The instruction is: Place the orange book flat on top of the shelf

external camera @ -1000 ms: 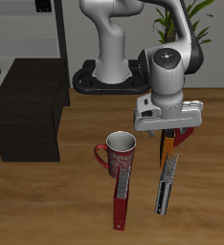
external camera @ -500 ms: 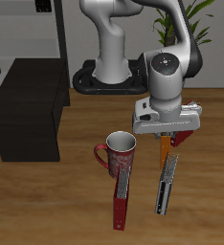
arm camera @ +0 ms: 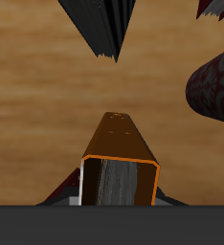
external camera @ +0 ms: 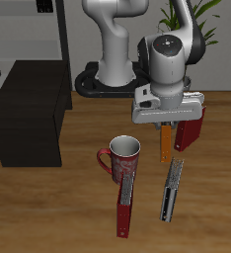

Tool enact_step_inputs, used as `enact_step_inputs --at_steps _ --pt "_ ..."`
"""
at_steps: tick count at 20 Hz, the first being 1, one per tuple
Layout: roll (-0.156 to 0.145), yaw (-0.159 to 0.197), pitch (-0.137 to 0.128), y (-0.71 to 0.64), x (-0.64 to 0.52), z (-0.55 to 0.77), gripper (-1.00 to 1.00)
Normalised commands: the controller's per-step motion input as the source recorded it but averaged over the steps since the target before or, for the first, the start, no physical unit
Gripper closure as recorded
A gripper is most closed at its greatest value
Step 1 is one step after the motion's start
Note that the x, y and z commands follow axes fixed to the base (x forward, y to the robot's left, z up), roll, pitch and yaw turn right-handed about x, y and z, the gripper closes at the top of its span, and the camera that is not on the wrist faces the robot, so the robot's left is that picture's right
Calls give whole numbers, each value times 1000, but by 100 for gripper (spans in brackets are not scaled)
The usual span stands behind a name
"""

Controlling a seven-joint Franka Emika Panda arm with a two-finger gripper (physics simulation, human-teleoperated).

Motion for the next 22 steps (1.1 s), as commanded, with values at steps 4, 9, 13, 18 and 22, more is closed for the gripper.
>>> enact_step_inputs --at_steps 4,9,13,18,22 --pt "-53 67 -67 -356 -518 644 100" --pt "-61 38 -36 -297 -225 338 100" --pt "-109 57 -48 -407 -224 435 100" --pt "-126 56 -72 -393 -195 476 100" --pt "-127 85 -91 -380 -114 469 100"
